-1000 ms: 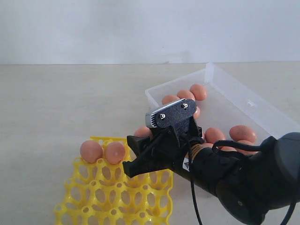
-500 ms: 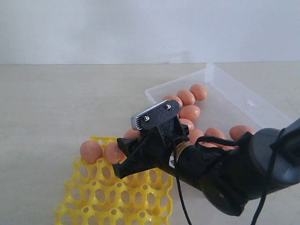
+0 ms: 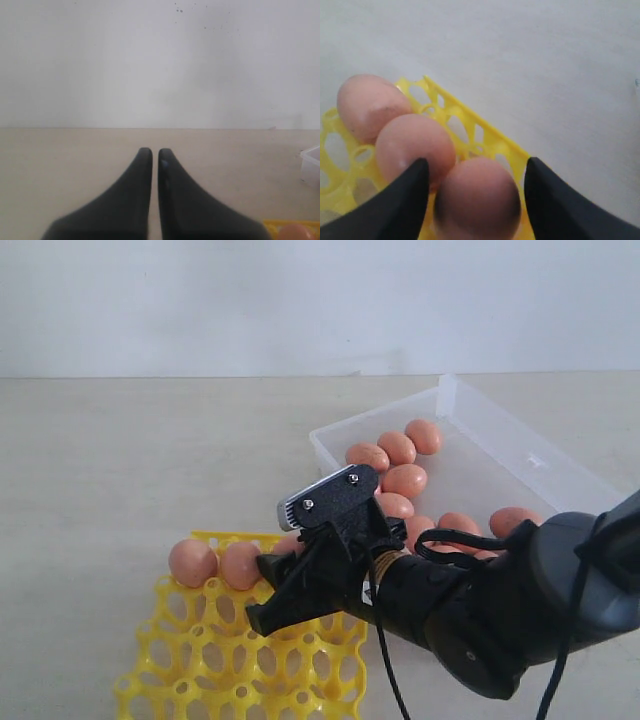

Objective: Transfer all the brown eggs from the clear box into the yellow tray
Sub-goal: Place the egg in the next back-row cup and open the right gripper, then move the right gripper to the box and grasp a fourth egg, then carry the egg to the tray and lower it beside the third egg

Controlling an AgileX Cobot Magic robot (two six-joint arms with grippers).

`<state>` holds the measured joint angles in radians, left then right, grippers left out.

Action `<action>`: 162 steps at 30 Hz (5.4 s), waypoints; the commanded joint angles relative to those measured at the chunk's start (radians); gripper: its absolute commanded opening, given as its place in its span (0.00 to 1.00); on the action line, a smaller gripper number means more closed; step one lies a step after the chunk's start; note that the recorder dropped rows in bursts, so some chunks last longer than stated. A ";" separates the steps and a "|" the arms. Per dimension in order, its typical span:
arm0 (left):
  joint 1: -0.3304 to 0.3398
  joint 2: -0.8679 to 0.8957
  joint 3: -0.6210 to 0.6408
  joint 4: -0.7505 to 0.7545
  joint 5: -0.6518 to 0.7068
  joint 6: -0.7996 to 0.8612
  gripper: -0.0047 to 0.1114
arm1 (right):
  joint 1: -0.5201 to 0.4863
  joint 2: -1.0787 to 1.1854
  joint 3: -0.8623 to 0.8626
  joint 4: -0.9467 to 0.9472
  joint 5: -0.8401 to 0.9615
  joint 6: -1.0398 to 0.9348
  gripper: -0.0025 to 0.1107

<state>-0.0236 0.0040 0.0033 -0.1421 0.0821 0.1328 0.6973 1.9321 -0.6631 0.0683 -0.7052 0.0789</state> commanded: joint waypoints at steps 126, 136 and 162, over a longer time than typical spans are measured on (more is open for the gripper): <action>0.001 -0.004 -0.003 -0.003 -0.005 -0.007 0.08 | -0.419 -0.465 0.264 -0.724 -0.224 0.437 0.02; 0.001 -0.004 -0.003 -0.003 -0.006 -0.007 0.08 | -0.419 -0.169 0.194 -0.804 -0.347 0.509 0.02; 0.001 -0.004 -0.003 -0.003 -0.008 -0.007 0.08 | -0.419 -0.036 0.070 -0.954 -0.194 0.542 0.03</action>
<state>-0.0236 0.0040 0.0033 -0.1421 0.0821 0.1328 0.2792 1.8942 -0.5891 -0.8860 -0.9079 0.6219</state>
